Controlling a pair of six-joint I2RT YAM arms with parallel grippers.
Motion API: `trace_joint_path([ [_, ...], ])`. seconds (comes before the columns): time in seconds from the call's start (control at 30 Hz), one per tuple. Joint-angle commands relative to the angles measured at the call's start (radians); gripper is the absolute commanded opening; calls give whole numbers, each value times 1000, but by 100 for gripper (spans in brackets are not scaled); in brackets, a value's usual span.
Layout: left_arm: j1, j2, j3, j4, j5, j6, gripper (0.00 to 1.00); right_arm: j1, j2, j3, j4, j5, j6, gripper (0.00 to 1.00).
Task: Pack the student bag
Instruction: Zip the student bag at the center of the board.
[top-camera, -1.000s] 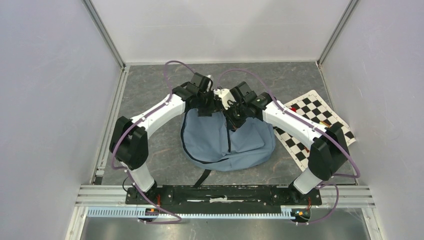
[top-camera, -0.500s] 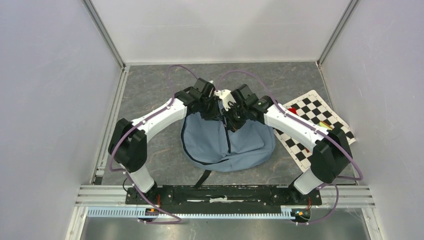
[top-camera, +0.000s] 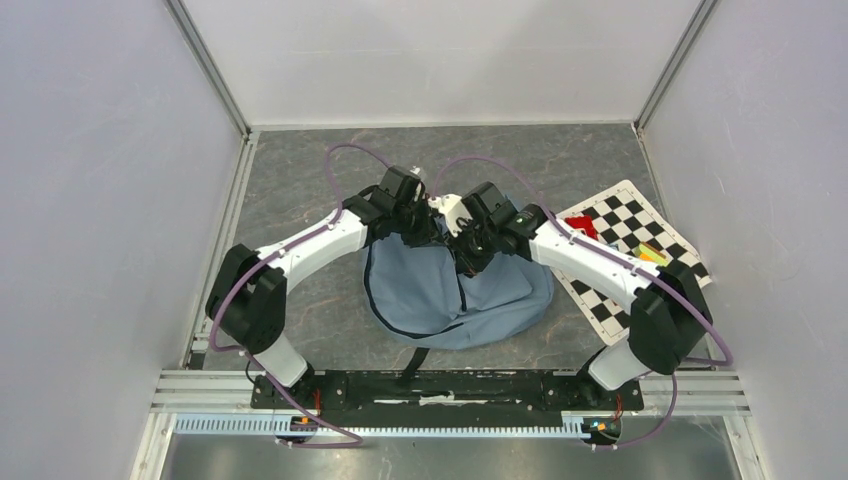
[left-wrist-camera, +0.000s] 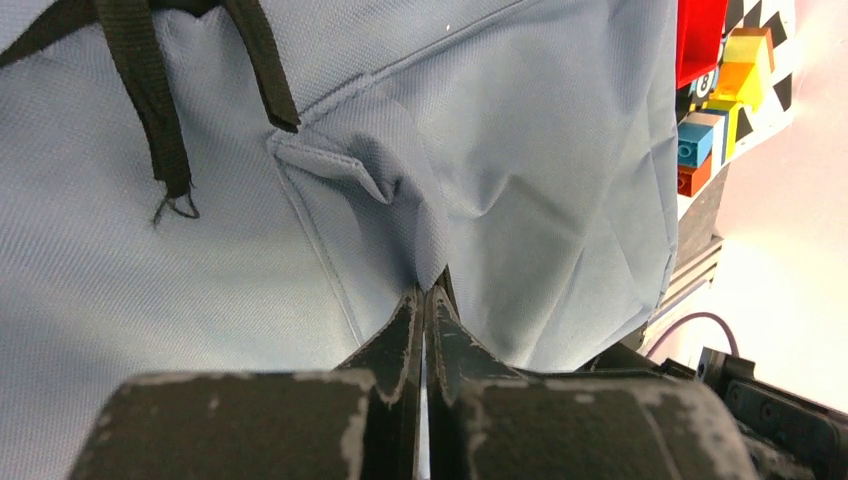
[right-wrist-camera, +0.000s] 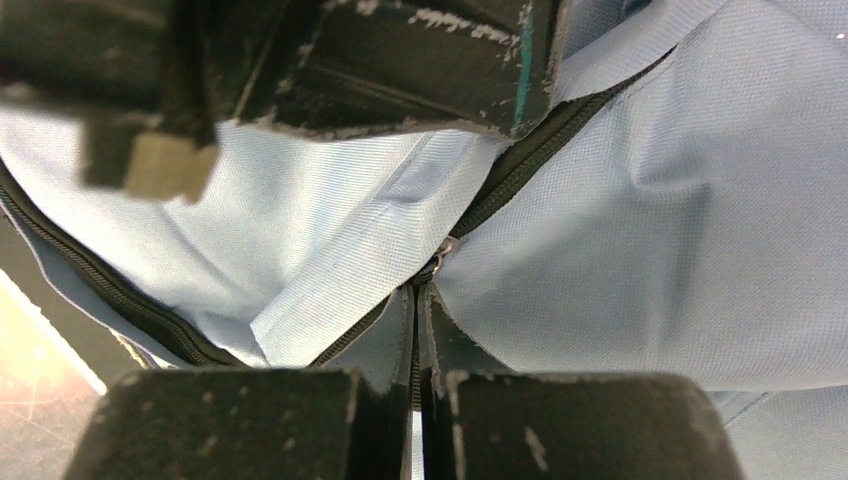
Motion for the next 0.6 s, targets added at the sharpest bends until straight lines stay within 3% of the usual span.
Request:
trace_joint_path([
  [0.0, 22, -32, -9, 102, -5, -39, 2, 24, -82, -36, -146, -59, 53, 0],
  [0.57, 90, 6, 30, 121, 20, 37, 2, 66, -232, -143, -328, -72, 74, 0],
])
